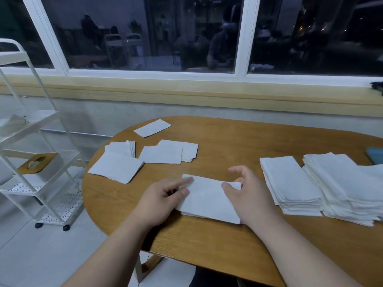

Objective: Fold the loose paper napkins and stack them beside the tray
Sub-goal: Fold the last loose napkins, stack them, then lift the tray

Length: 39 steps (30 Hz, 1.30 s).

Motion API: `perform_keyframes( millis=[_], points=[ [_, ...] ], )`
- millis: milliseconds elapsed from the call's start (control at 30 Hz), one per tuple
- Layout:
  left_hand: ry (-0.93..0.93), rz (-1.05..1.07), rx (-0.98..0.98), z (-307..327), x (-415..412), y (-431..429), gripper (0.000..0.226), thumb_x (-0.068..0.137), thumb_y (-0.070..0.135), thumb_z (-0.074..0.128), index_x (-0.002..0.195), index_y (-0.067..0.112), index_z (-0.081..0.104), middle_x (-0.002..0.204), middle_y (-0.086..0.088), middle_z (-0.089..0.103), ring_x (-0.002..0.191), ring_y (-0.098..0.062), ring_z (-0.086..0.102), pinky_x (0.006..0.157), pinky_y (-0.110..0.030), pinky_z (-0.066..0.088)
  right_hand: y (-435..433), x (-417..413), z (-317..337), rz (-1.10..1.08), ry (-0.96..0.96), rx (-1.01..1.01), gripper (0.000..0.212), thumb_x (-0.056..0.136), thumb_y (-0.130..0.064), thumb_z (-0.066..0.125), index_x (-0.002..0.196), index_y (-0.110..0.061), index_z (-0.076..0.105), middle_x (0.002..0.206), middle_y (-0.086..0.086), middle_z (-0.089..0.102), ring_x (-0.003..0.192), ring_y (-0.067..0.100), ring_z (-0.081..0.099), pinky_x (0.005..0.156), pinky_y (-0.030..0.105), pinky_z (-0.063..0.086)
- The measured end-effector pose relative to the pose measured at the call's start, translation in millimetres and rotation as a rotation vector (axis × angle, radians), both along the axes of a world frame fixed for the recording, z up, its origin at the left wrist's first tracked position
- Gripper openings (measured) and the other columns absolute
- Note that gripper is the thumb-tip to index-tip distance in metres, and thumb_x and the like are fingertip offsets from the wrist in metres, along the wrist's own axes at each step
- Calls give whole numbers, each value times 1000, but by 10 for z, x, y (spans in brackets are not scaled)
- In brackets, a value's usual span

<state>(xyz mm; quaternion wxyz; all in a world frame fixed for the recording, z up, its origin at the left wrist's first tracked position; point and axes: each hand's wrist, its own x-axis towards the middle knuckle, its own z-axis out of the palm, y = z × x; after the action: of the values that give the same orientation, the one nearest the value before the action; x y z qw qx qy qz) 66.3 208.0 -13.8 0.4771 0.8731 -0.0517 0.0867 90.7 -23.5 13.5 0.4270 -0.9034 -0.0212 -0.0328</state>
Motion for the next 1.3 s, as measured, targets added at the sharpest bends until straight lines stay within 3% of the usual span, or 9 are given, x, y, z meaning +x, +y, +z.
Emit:
perform_keyframes(
  millis=[100, 300, 500, 600, 733, 867, 933, 1133, 1300],
  points=[
    [-6, -31, 100, -18, 32, -22, 23, 93, 30, 68, 107, 49, 71, 89, 14, 66, 96, 4, 56, 76, -4, 35, -20, 5, -42, -20, -31, -61, 33, 93, -42, 63, 123, -43, 50, 110, -11, 61, 79, 4, 60, 76, 32, 50],
    [-33, -73, 202, -52, 87, -27, 21, 93, 31, 69, 113, 34, 74, 91, 27, 66, 103, 1, 53, 82, -8, 37, -42, 20, -108, -33, -51, -154, 36, 96, -41, 59, 130, -40, 49, 78, -17, 49, 84, 15, 58, 78, 34, 51],
    [-83, -90, 357, -101, 123, -29, 27, 92, 40, 69, 117, 33, 73, 91, 24, 61, 105, 2, 48, 90, -19, 40, -57, 83, -226, 11, -73, -304, 36, 98, -42, 55, 133, -34, 52, 111, -7, 63, 104, 14, 58, 82, 32, 50],
    [-90, -77, 408, -110, 125, -40, 27, 91, 44, 68, 116, 36, 73, 91, 24, 56, 105, 1, 45, 92, -23, 42, -67, 113, -263, 39, -110, -362, 32, 98, -41, 56, 129, -30, 57, 123, -12, 57, 116, 11, 50, 89, 30, 48],
    [-81, -44, 353, -90, 107, -52, 22, 90, 45, 68, 110, 39, 73, 92, 20, 55, 105, 1, 44, 90, -21, 40, -78, 113, -258, 34, -179, -405, 31, 96, -41, 59, 125, -30, 61, 120, -12, 46, 115, 9, 46, 88, 25, 46],
    [-45, 9, 268, -82, 102, -59, 18, 90, 41, 67, 106, 38, 73, 92, 18, 54, 107, 1, 43, 87, -16, 37, -23, 108, -172, 85, -231, -383, 28, 96, -38, 59, 123, -31, 61, 121, -14, 46, 115, 8, 45, 91, 26, 45],
    [-39, 72, 241, -83, 119, -65, 15, 91, 37, 66, 104, 37, 73, 92, 18, 54, 107, 3, 43, 87, -16, 37, 57, 150, -97, 131, -209, -374, 25, 96, -38, 58, 121, -33, 61, 121, -16, 47, 115, 7, 45, 85, 24, 41],
    [-37, 408, 145, -62, 184, -14, 13, 91, 30, 64, 102, 32, 69, 99, 21, 51, 107, -10, 47, 96, -33, 44, 506, 515, 59, 281, -201, -335, 19, 96, -32, 56, 115, -31, 62, 119, -16, 52, 119, 8, 44, 92, 29, 43],
    [-49, 502, 77, -56, 191, 28, 14, 87, 23, 61, 97, 32, 65, 97, 18, 51, 103, -10, 47, 98, -40, 44, 988, 959, 28, 422, -174, -467, 27, 94, -32, 56, 119, -29, 63, 123, -7, 54, 124, 17, 43, 98, 34, 44]
  ],
)
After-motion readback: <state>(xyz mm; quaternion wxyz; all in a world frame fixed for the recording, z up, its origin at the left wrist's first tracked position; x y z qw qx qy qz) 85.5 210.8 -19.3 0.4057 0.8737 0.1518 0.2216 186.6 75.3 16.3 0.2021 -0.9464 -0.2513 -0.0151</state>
